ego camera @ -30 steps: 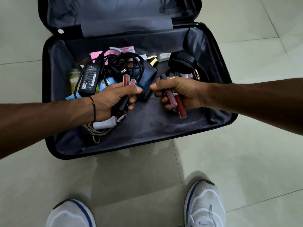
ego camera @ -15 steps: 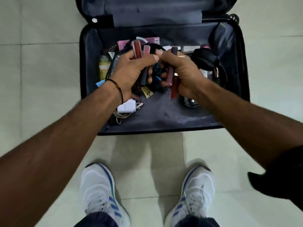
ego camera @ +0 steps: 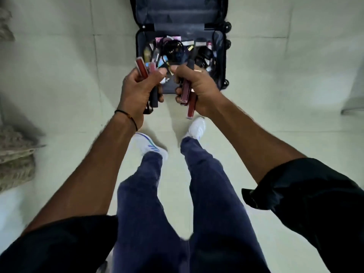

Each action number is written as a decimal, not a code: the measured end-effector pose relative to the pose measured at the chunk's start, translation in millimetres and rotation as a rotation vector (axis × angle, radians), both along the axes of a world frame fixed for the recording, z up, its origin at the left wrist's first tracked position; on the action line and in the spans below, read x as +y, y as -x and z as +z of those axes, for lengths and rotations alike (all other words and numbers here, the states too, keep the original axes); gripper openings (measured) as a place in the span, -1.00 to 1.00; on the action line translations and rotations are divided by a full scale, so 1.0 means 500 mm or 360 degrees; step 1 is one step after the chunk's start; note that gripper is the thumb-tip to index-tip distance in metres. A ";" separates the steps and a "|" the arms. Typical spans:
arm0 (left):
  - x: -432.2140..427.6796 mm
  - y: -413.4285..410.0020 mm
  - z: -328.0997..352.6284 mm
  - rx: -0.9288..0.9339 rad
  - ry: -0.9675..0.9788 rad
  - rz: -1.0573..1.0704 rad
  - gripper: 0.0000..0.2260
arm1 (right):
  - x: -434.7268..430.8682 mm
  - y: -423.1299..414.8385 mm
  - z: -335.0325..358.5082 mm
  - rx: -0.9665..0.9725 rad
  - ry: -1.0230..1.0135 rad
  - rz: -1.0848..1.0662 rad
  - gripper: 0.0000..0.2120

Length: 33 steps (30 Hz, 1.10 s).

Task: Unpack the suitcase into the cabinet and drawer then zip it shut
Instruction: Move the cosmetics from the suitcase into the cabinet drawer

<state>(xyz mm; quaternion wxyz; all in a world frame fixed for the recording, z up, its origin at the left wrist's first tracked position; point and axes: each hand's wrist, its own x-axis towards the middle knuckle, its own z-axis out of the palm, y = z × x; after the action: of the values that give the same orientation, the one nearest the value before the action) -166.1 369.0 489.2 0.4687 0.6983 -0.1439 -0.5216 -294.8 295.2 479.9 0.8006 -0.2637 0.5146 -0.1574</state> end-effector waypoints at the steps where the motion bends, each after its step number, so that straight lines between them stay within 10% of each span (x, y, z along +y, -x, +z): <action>1: 0.025 0.025 0.077 -0.0002 0.0032 -0.0008 -0.87 | 0.024 0.032 0.070 -0.0032 0.0003 0.0002 -0.84; 18: 0.265 0.575 0.525 0.0314 0.0360 -0.0964 -0.82 | 0.466 0.633 0.574 -0.0049 0.0286 -0.1223 -0.90; 33: 0.438 1.595 0.608 0.0337 0.0378 -0.2094 -0.81 | 0.830 1.562 0.678 0.0227 0.0607 -0.2422 -0.86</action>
<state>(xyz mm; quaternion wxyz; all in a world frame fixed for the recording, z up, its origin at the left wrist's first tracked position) -963.6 587.9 793.3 0.1386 0.3541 -0.5486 -0.7446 -1076.1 710.2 819.1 0.3788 0.0189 0.5680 -0.7305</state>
